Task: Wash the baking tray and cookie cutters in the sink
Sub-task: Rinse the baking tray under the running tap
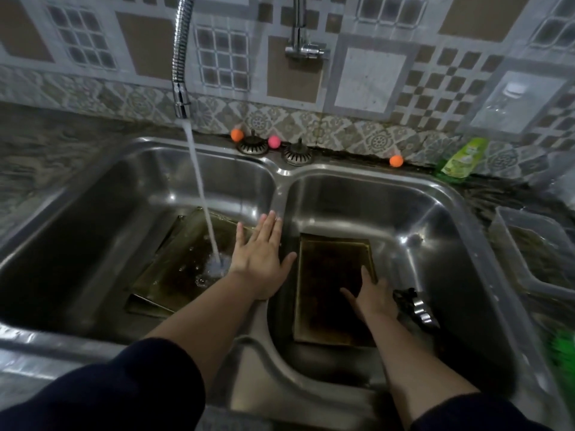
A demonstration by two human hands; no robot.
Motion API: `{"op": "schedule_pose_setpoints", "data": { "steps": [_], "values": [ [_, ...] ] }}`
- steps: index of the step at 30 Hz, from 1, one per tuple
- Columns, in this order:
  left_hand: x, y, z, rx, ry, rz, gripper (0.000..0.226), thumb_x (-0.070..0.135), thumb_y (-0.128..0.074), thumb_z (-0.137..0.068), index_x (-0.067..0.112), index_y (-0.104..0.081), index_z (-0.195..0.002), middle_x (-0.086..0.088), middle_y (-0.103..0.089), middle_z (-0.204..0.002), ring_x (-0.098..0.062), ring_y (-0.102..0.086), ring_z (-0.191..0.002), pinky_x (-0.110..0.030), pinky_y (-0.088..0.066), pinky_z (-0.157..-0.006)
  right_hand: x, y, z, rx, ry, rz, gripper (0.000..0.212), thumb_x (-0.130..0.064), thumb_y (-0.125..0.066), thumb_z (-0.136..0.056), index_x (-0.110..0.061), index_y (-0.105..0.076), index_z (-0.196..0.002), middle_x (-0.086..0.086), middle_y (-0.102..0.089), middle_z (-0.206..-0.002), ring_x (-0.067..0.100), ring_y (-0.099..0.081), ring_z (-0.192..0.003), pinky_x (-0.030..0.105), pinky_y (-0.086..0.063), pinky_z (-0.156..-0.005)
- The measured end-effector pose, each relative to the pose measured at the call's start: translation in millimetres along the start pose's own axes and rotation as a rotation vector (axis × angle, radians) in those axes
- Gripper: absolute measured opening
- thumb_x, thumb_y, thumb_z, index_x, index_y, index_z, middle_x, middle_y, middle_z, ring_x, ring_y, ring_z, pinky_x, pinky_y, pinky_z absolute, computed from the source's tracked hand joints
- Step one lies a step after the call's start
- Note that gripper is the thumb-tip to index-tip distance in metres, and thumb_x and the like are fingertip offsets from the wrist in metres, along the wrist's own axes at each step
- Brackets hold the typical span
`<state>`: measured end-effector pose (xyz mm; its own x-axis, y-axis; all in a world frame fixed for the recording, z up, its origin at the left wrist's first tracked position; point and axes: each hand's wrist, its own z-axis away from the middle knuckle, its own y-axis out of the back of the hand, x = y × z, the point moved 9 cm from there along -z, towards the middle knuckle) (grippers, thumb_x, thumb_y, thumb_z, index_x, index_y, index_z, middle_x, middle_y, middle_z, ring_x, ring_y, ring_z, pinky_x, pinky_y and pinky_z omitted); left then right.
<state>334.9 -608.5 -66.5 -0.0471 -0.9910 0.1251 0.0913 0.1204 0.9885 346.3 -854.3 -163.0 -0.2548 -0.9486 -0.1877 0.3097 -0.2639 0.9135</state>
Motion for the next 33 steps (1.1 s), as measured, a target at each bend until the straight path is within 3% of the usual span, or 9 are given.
{"op": "schedule_pose_setpoints", "data": {
  "steps": [7,11,16,20,24,26,30,33],
  "values": [
    [-2,-1,3,-0.01,-0.036,0.155,0.072,0.055,-0.02,-0.097,0.017,0.005,-0.153,0.002,0.017,-0.159,-0.013,0.016,-0.146,-0.048,0.011,-0.117,-19,10,12,-0.03,-0.024,0.147,0.075,-0.057,-0.042,-0.093,-0.03,-0.006,-0.153,0.014,-0.024,-0.153,0.035,-0.028,-0.137,0.045,-0.034,-0.106],
    [-4,-4,9,-0.066,-0.103,0.269,0.067,0.051,-0.018,-0.1,0.02,0.006,-0.153,0.004,0.018,-0.159,-0.012,0.013,-0.146,-0.045,0.01,-0.115,-76,40,26,0.101,0.053,-0.046,0.062,-0.05,-0.039,-0.097,-0.028,-0.019,-0.152,0.01,-0.026,-0.154,0.033,-0.029,-0.139,0.047,-0.032,-0.11],
    [-35,-6,20,-0.146,-0.236,0.247,0.058,0.051,-0.013,-0.1,0.03,0.004,-0.152,0.012,0.014,-0.159,-0.009,0.012,-0.146,-0.049,0.008,-0.116,-173,80,63,0.343,0.2,-0.172,0.052,-0.047,-0.04,-0.097,-0.03,-0.034,-0.145,0.005,-0.037,-0.148,0.028,-0.036,-0.134,0.043,-0.037,-0.105],
    [-114,-20,18,-0.264,-0.079,0.313,0.06,0.052,-0.018,-0.1,0.03,-0.001,-0.153,0.012,0.013,-0.158,-0.014,0.007,-0.147,-0.053,0.0,-0.118,-249,81,100,0.47,0.422,-0.245,0.045,-0.038,-0.045,-0.096,-0.028,-0.042,-0.14,-0.002,-0.045,-0.139,0.019,-0.04,-0.129,0.034,-0.038,-0.104],
    [-202,-37,9,-0.322,0.108,0.3,0.06,0.051,-0.026,-0.099,0.03,-0.009,-0.153,0.003,0.011,-0.16,-0.022,-0.003,-0.148,-0.055,-0.007,-0.117,-279,38,103,0.383,0.363,-0.52,0.039,-0.024,-0.05,-0.096,-0.028,-0.046,-0.135,-0.004,-0.048,-0.134,0.012,-0.048,-0.12,0.024,-0.044,-0.095],
    [-226,-44,8,-0.369,0.105,0.339,0.059,0.049,-0.028,-0.1,0.033,-0.006,-0.153,0.002,0.011,-0.16,-0.024,-0.004,-0.148,-0.055,-0.007,-0.117,-278,4,90,0.281,0.231,-0.621,0.044,-0.024,-0.05,-0.096,-0.03,-0.041,-0.139,-0.001,-0.046,-0.137,0.014,-0.05,-0.121,0.026,-0.046,-0.094],
    [-239,-54,4,-0.411,0.079,0.379,0.063,0.047,-0.03,-0.1,0.031,0.0,-0.153,0.005,0.015,-0.159,-0.023,-0.003,-0.148,-0.053,-0.013,-0.117,-267,-53,66,0.075,0.063,-0.594,0.057,-0.034,-0.047,-0.097,-0.04,-0.021,-0.147,0.004,-0.031,-0.148,0.024,-0.04,-0.132,0.039,-0.042,-0.103],
    [-243,-70,-6,-0.42,0.069,0.404,0.065,0.044,-0.029,-0.101,0.027,0.005,-0.153,0.004,0.019,-0.159,-0.021,0.002,-0.148,-0.046,-0.014,-0.118,-269,-76,50,0.012,-0.011,-0.618,0.06,-0.039,-0.044,-0.098,-0.046,-0.012,-0.148,0.007,-0.021,-0.152,0.029,-0.031,-0.138,0.045,-0.036,-0.109]
  ]
}}
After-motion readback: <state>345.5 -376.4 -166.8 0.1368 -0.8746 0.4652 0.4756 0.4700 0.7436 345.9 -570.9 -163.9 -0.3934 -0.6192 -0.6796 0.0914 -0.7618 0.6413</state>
